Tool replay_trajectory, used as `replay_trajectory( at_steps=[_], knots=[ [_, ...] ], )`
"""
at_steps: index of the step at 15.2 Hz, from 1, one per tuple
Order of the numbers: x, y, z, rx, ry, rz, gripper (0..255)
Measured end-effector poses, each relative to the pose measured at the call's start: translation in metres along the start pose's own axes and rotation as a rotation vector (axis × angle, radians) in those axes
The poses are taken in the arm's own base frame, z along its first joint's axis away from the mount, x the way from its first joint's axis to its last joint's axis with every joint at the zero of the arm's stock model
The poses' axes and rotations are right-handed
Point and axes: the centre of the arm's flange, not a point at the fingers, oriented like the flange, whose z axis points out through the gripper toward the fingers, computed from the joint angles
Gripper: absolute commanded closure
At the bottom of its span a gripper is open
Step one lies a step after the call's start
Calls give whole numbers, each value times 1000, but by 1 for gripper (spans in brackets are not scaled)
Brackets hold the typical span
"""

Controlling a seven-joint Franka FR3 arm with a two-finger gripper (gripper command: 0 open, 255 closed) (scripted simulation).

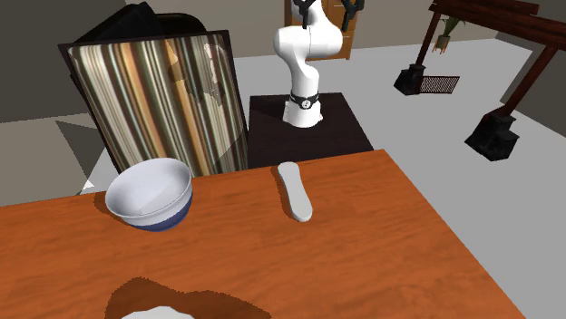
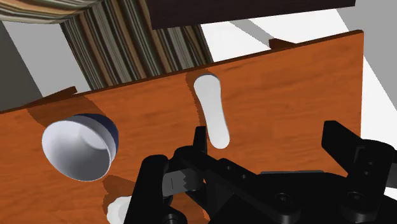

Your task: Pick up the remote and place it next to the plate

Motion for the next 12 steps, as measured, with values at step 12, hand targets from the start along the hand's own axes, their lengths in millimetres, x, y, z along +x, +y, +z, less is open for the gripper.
replay_trajectory(
  at_steps=[12],
  knots=[
    [52,25,121,20,-25,-45,0]
  ],
)
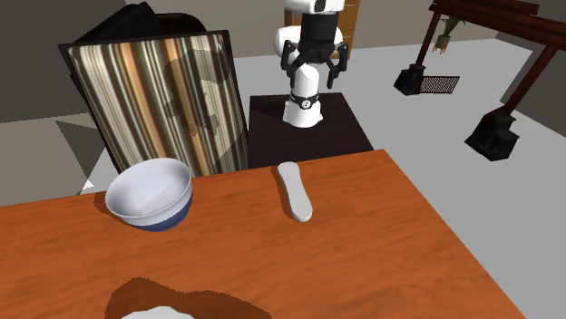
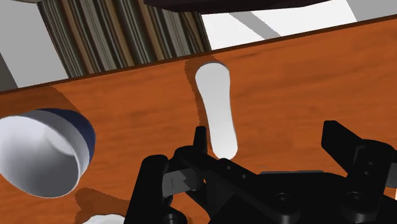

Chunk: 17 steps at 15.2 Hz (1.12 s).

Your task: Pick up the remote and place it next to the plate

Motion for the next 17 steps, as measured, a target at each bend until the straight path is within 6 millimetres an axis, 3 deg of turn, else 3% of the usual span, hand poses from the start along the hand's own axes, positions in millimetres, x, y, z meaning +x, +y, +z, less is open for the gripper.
replay_trajectory(
  at_steps=[17],
  knots=[
    [83,32,208,35,-38,-79,0]
  ],
)
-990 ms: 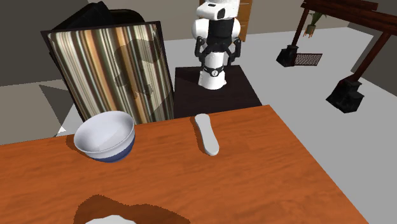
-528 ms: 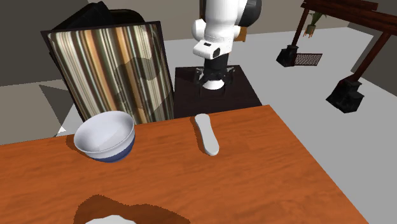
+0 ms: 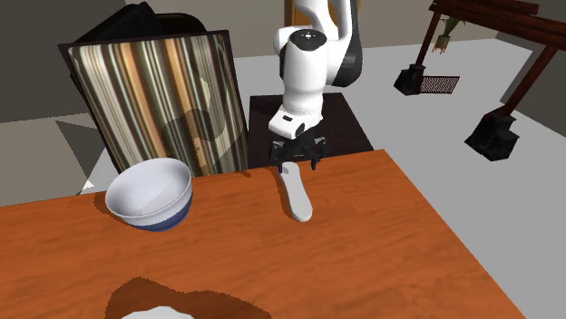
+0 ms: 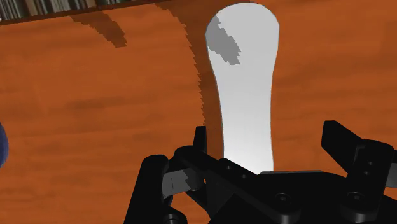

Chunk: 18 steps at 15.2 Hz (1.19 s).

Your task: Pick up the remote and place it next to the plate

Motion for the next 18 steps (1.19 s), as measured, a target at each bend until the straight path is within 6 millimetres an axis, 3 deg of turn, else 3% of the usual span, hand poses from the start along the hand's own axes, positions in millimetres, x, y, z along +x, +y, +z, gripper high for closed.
replay_trajectory(
  at_steps=[2,8,16,17,18],
  knots=[
    [4,3,23,3,-4,-7,0],
    [8,4,58,3,-5,-10,0],
    [8,4,67,3,-4,-10,0],
    [8,4,67,3,-4,-10,255],
    [8,4,66,3,-4,-10,255]
  ],
)
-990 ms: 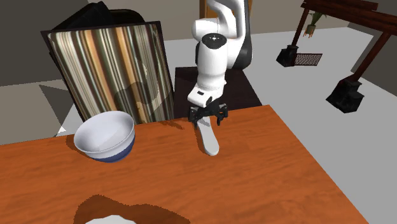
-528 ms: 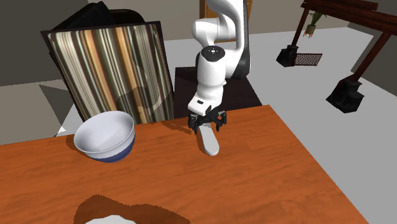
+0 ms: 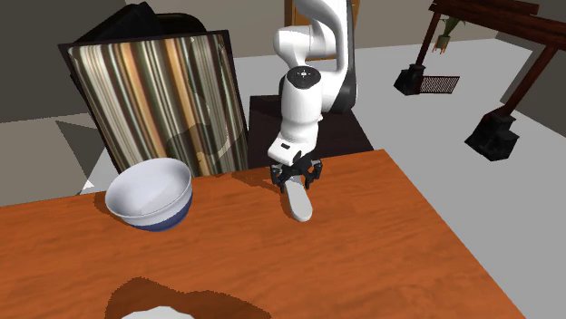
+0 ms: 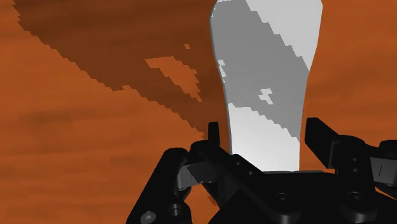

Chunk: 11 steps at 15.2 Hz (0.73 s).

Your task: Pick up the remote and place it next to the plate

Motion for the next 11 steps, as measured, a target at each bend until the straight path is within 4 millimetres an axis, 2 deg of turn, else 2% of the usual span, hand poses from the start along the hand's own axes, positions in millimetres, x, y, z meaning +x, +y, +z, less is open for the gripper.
replay_trajectory(
  at_steps=[9,11],
  knots=[
    [0,0,0,0,-1,0,255],
    [0,0,-6,0,-1,0,255]
  ],
)
